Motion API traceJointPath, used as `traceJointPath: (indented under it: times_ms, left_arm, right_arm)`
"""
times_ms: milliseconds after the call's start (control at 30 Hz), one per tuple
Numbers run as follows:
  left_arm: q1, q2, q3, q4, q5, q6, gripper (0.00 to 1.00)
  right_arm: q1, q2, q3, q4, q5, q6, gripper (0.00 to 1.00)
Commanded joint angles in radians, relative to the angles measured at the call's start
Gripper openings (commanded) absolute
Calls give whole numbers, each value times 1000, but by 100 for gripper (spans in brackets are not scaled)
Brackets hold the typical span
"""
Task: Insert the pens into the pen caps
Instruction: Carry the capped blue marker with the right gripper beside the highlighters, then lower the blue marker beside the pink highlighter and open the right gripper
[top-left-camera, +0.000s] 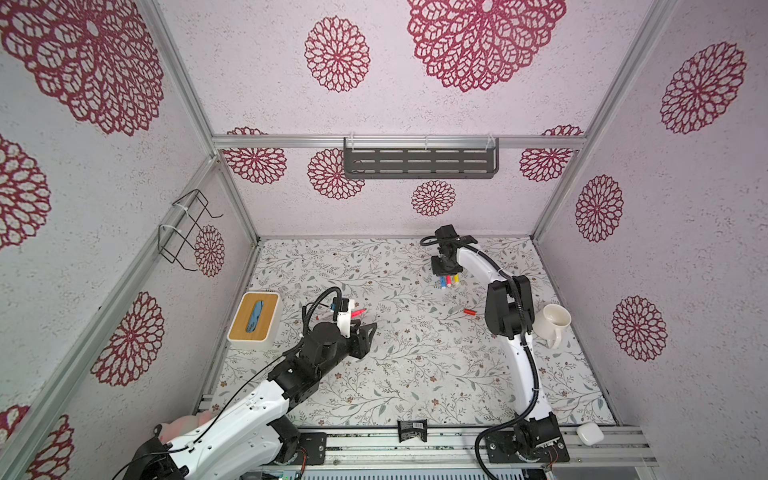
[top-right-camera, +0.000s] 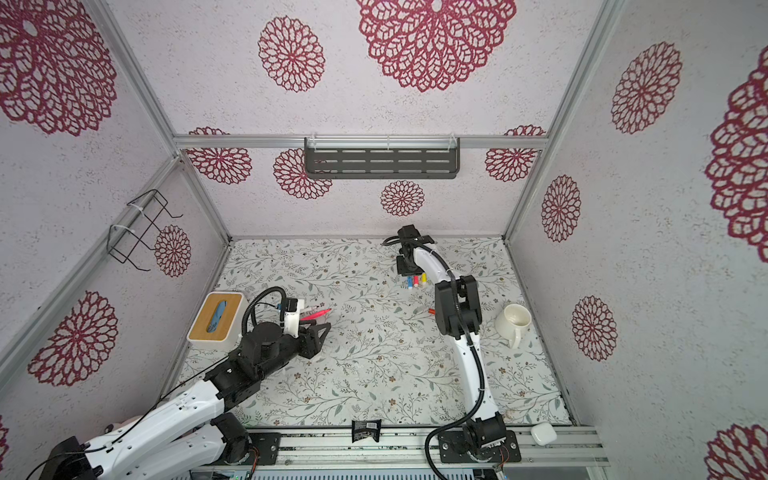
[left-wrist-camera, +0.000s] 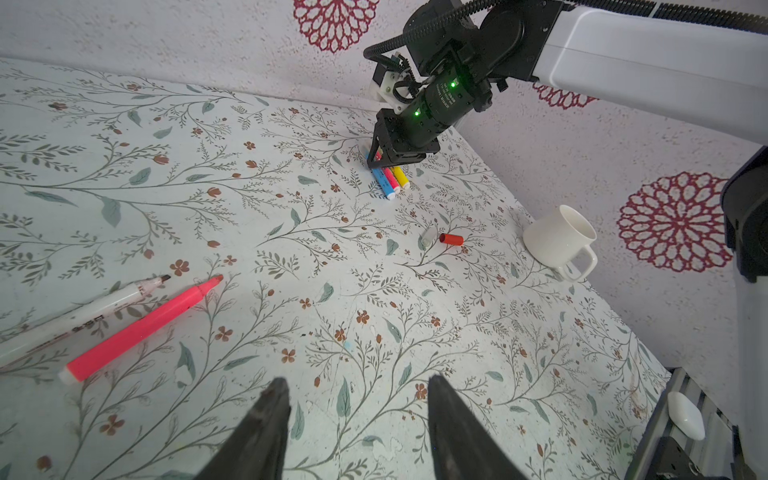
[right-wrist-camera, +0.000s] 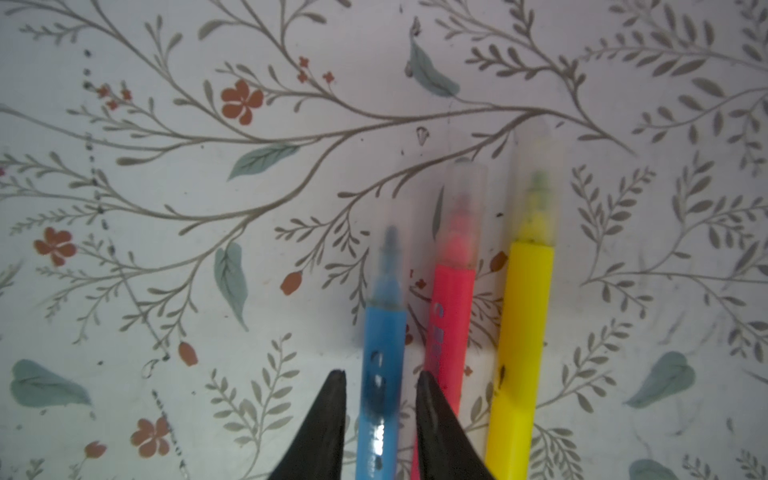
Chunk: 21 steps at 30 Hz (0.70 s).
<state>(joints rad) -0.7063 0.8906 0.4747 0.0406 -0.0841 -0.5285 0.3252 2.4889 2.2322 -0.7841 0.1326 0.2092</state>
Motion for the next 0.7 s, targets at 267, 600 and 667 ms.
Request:
traceJointPath:
  times_ms: [267,600,667]
  left_arm:
    - [-7,-52,6,-2,-1,-22,56]
    - [-8,-67,4,-12,-1,-26,56]
    - [-8,-67,4,-16,-1,-27,56]
  right_arm:
    - [62,-239,-192,138,113,-40,38]
    - [76,-257,-209,158,-29,-43,29]
    - [76,-220,-174,131,-54,-41,29]
